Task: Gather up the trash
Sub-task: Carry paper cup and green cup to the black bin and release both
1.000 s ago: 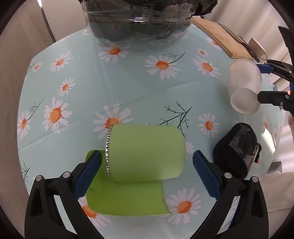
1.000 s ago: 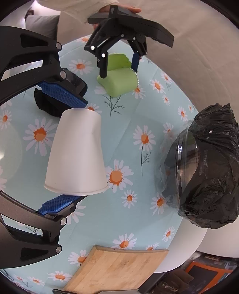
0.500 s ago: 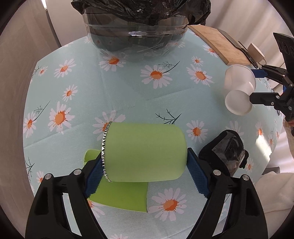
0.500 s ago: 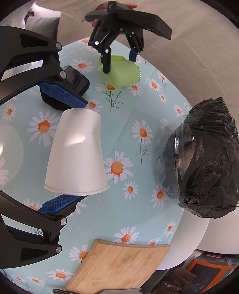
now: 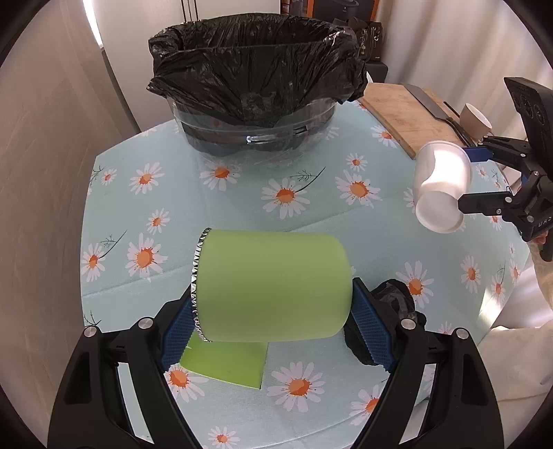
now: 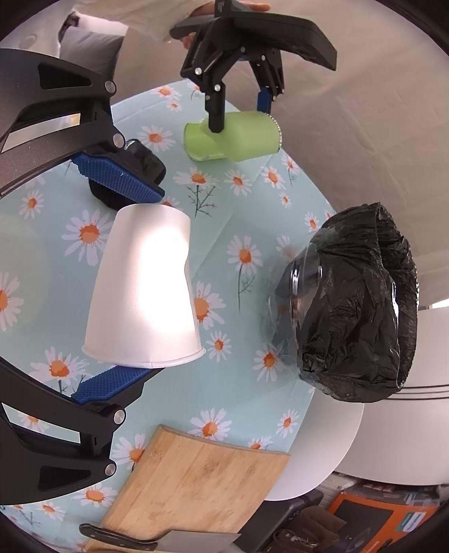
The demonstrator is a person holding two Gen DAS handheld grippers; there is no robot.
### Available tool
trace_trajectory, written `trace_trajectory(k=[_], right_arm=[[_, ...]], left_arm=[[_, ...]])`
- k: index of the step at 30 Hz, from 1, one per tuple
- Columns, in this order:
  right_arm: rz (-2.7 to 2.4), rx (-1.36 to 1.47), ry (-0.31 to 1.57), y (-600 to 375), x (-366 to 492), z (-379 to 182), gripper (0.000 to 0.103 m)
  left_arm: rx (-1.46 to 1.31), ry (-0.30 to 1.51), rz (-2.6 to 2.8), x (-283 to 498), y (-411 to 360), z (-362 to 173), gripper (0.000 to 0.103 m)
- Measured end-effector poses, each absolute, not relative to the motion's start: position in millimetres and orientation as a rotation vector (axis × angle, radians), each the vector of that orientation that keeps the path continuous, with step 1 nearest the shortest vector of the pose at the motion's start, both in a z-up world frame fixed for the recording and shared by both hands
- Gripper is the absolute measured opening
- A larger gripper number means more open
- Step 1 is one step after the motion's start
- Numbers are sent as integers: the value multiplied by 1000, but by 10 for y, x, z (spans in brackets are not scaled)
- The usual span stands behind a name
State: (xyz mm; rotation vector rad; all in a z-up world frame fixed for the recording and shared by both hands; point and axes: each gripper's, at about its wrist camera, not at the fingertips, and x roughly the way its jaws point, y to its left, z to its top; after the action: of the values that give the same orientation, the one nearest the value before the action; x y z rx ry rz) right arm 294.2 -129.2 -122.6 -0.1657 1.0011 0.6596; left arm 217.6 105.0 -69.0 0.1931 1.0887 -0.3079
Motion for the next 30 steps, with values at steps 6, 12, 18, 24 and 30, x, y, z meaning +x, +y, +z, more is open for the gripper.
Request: trace_trajectory(k=[6,12,18,24,30], right_arm=[[654,-136,978,-1425,2926,-1147,84],[648,-119,944,-1504,2945,-1003,84],[627,-132,889,-1572,3043,-712,84],[583,-136,836,-1613,3217,-416,84],[529,-142,799,-1580,3405,-169,84]], left_arm=[[222,1038,-279,2082,1041,-397,82],[249,1007,-262,2072,1050,-145,82],[268,972,-265,2211,1044,134,82],[270,916,-288,2506,1070,342,82],[264,860,-373,2852,1060,469,82]])
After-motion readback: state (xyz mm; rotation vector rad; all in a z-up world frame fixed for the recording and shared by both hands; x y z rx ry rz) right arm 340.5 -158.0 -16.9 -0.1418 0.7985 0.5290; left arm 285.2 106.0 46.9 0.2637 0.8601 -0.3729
